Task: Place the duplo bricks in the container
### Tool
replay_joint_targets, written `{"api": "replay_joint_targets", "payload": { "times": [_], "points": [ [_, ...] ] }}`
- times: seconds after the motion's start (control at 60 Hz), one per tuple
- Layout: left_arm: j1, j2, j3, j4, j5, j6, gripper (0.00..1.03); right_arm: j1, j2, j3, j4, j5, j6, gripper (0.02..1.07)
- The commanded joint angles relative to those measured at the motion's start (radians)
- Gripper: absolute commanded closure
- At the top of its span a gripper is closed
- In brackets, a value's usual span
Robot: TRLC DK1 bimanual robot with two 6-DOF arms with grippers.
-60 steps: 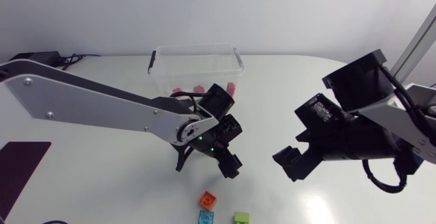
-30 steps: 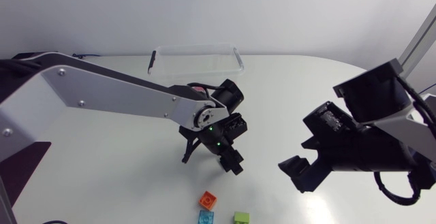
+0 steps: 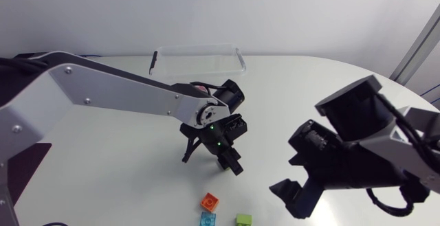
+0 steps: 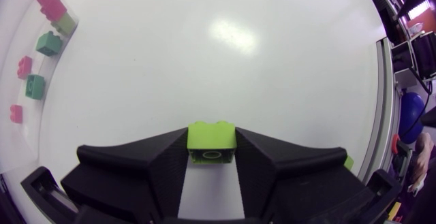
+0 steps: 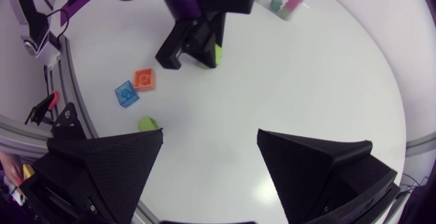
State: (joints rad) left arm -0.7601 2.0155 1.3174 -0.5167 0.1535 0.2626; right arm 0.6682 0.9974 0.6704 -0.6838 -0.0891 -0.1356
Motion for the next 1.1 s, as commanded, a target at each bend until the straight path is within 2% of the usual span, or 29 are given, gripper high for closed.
{"api": "replay_joint_targets", "payload": {
  "times": [0.0,0.3,0.7,0.817,1.083],
  "points": [
    [0.019,-0.083,-0.007,-0.019,0.012,-0.019,0.83,0.041,0.040,-0.037,0.012,-0.021,-0.025,0.07],
    [0.070,-0.324,-0.018,-0.055,0.015,-0.066,0.83,0.126,0.176,-0.029,0.049,-0.110,-0.071,0.08],
    [0.217,-0.445,0.059,-0.086,0.018,-0.065,0.83,0.189,0.405,0.021,0.092,-0.089,-0.111,0.09],
    [0.258,-0.465,0.074,-0.051,0.018,-0.072,0.83,0.203,0.454,0.047,0.096,-0.081,-0.116,0.10],
    [0.349,-0.446,0.078,0.129,0.018,-0.131,0.83,0.235,0.538,0.087,0.104,-0.078,-0.121,0.17]
  ]
}}
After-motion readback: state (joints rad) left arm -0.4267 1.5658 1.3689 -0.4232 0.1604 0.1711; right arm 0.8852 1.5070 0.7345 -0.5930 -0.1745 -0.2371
